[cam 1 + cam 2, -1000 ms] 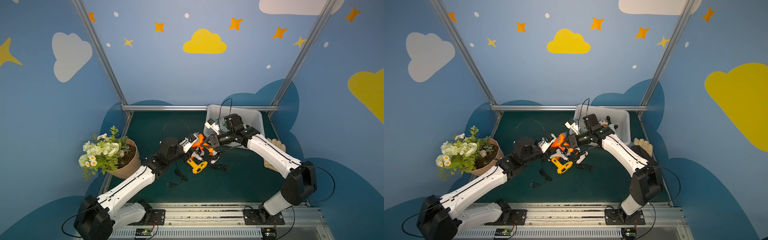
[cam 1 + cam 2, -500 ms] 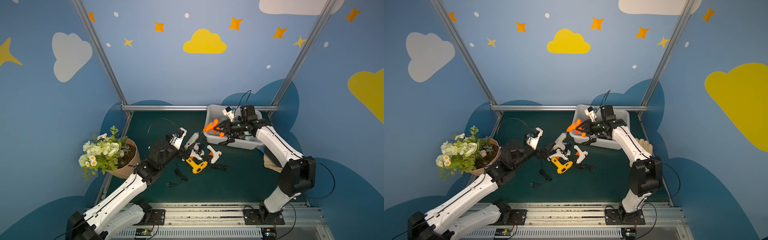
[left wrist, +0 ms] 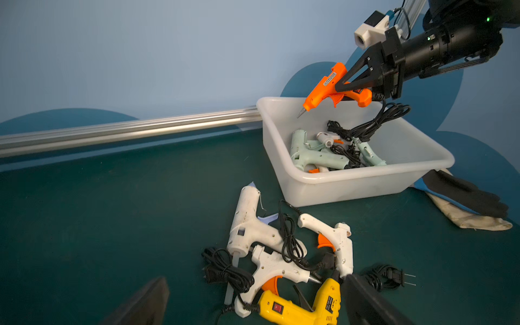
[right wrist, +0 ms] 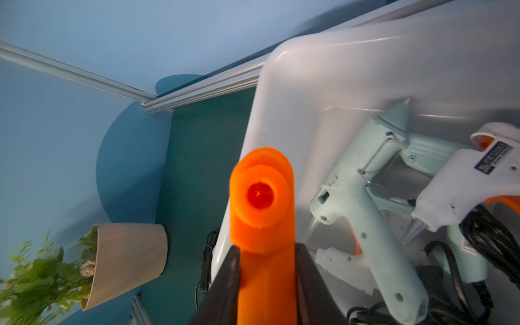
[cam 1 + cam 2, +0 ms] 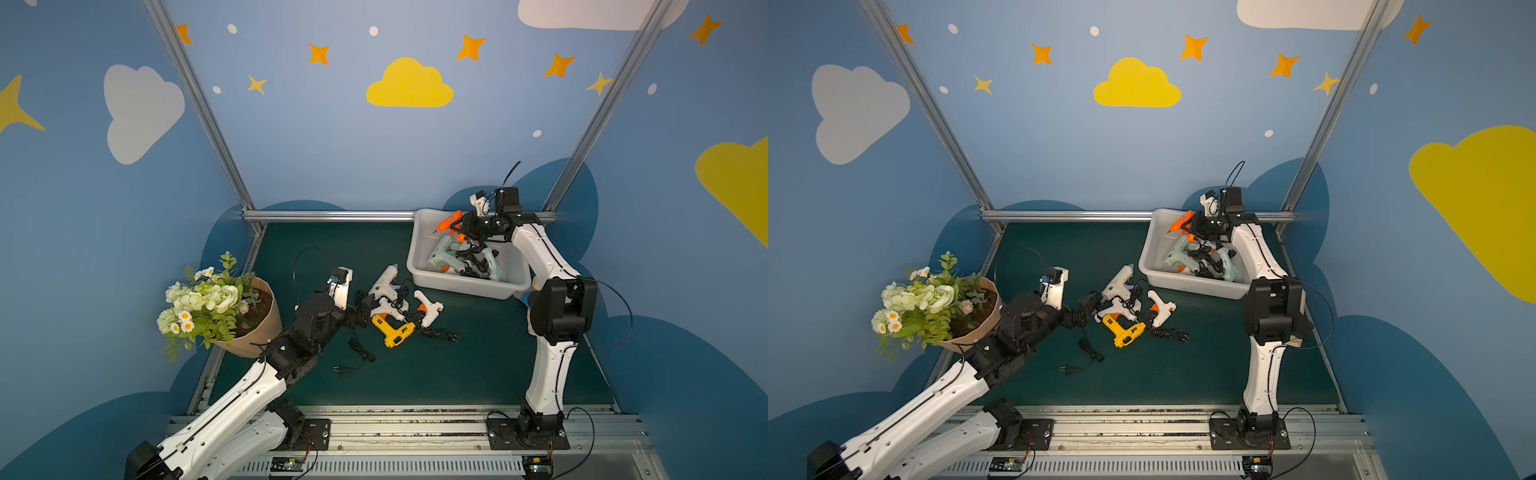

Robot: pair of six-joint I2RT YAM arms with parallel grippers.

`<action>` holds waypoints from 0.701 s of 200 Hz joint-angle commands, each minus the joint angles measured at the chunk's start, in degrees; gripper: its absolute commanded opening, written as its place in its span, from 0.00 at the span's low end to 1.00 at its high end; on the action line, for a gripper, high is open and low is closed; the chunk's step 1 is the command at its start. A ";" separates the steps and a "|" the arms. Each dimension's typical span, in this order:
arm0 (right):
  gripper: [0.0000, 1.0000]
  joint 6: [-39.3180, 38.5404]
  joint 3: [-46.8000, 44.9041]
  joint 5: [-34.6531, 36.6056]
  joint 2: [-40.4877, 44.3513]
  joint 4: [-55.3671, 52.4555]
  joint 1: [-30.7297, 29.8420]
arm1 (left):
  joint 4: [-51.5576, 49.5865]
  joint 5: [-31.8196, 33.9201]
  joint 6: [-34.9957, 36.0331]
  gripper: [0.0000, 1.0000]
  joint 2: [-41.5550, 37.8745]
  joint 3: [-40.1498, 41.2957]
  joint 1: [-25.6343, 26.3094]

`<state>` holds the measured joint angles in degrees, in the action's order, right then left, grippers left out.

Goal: Put the hot melt glue gun into the storage box
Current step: Place the hot melt adhesive gun in the storage box.

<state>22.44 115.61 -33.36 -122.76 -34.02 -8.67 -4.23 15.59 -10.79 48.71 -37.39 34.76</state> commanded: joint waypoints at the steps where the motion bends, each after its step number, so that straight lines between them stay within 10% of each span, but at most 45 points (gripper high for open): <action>1: 0.00 -2.26 4.87 0.24 -3.63 -5.12 -0.43 | -3.51 4.96 -4.44 1.00 -0.50 0.15 -0.31; 83: 0.00 -3.39 9.03 -8.96 -14.05 -5.56 -2.71 | -8.05 6.75 -10.69 1.00 2.25 0.10 -2.32; 140: 0.11 -3.46 10.88 -2.30 -17.69 -10.03 -2.57 | -9.36 5.57 -12.11 1.00 4.26 0.37 -3.38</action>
<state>20.08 124.75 -38.70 -139.81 -41.04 -11.07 -12.01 21.56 -21.52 52.62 -37.28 31.88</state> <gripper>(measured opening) 0.264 0.998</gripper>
